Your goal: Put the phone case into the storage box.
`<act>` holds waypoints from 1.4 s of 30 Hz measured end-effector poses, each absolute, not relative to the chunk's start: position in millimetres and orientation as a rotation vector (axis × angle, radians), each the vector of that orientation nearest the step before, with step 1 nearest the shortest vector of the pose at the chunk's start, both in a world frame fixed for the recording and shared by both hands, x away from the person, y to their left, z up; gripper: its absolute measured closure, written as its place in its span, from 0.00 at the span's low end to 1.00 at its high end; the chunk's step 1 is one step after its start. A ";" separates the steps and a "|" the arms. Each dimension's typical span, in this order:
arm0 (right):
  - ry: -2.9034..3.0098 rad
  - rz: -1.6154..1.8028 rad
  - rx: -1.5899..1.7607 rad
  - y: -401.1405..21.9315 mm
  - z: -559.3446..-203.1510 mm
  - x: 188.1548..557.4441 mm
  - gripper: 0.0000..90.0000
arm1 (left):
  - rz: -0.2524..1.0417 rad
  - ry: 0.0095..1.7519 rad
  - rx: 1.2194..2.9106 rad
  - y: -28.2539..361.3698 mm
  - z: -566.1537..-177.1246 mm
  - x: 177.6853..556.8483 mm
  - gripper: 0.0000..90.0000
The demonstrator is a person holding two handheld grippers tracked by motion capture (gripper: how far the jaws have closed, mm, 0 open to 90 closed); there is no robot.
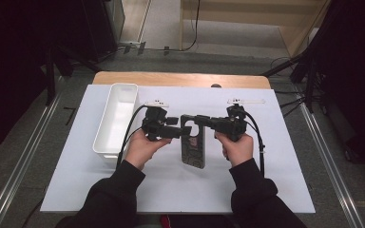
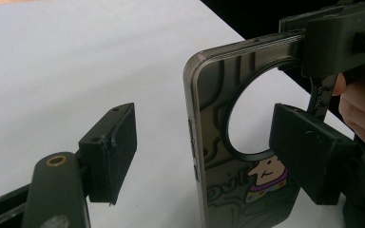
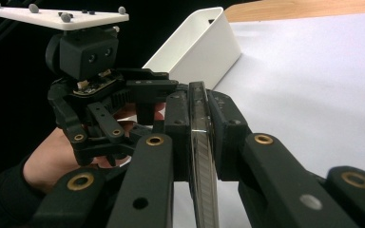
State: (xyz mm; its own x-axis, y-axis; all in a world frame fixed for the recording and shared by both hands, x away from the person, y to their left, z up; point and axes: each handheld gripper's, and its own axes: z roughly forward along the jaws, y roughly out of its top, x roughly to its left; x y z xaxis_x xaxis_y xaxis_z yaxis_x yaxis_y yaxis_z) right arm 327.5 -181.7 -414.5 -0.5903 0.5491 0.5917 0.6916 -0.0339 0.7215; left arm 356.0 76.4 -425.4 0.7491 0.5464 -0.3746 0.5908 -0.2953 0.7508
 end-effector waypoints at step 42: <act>-2.068 -1.719 -1.359 -177.1 -418.4 324.9 0.86 | -0.116 0.911 1.954 75.8 -429.2 356.4 0.65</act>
State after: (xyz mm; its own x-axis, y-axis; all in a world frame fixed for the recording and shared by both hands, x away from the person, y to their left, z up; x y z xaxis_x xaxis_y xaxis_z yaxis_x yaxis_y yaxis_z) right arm 324.9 -177.1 -418.4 -0.5866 0.5433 0.6006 0.6899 -0.0532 0.7219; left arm 356.4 75.8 -429.2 0.7189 0.5491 -0.4263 0.6382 -0.2782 0.7178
